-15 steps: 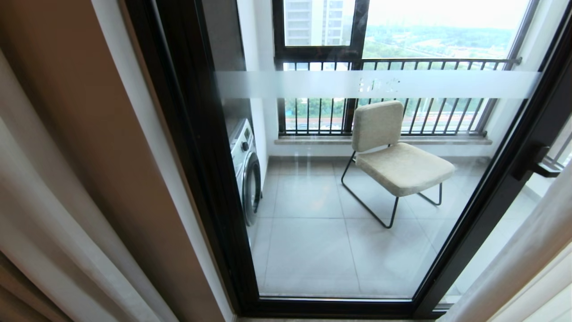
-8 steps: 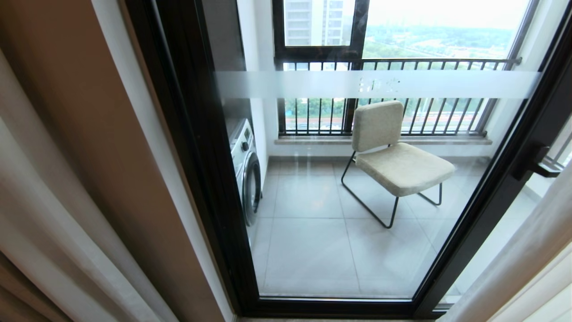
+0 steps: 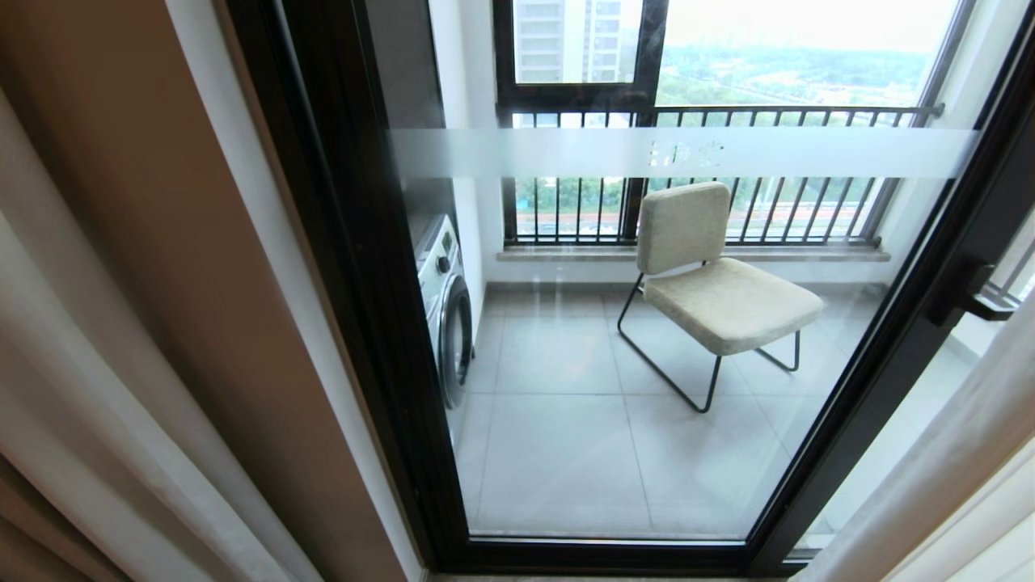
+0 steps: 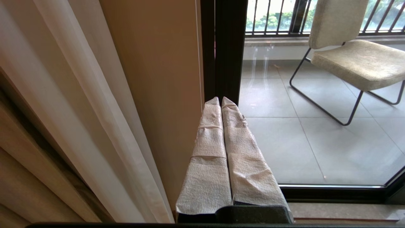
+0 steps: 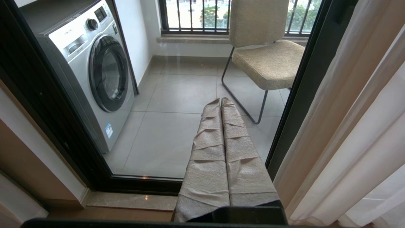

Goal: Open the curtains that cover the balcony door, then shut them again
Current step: Pull the inner curtains open on both sides

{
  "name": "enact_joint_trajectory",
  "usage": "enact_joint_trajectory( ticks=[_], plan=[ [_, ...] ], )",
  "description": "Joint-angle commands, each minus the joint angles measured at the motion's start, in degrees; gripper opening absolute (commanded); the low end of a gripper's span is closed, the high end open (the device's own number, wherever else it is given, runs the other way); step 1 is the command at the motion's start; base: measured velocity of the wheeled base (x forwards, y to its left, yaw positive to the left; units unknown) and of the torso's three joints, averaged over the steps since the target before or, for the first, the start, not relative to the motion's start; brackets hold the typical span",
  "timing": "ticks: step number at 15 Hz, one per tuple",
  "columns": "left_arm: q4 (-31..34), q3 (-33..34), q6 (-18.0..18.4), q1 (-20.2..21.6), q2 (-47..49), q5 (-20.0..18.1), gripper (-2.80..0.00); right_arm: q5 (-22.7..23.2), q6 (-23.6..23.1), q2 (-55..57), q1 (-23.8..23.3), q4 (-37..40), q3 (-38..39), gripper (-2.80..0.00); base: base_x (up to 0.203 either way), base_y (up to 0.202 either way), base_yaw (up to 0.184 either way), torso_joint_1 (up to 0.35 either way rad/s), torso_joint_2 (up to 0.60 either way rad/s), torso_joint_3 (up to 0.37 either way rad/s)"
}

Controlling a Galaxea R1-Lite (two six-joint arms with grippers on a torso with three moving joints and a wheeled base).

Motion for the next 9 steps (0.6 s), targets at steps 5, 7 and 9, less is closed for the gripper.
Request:
enact_joint_trajectory(
  ticks=[5, 7, 9],
  plan=[
    [-0.02, 0.0, 0.07, 0.0, -0.02, 0.05, -2.8, 0.04, -0.07, -0.02, 0.05, 0.0, 0.0, -2.8, 0.0, 0.0, 0.0, 0.0, 0.0, 0.0],
    [-0.11, 0.0, 0.07, 0.06, -0.02, 0.05, -2.8, 0.04, -0.01, -0.02, 0.05, 0.0, 0.0, -2.8, -0.002, -0.042, 0.0, 0.001, 0.0, 0.001],
    [-0.02, 0.0, 0.07, 0.0, -0.02, 0.05, -2.8, 0.04, -0.01, -0.02, 0.05, 0.0, 0.0, -2.8, -0.001, -0.16, 0.003, 0.005, 0.0, 0.002]
  ],
)
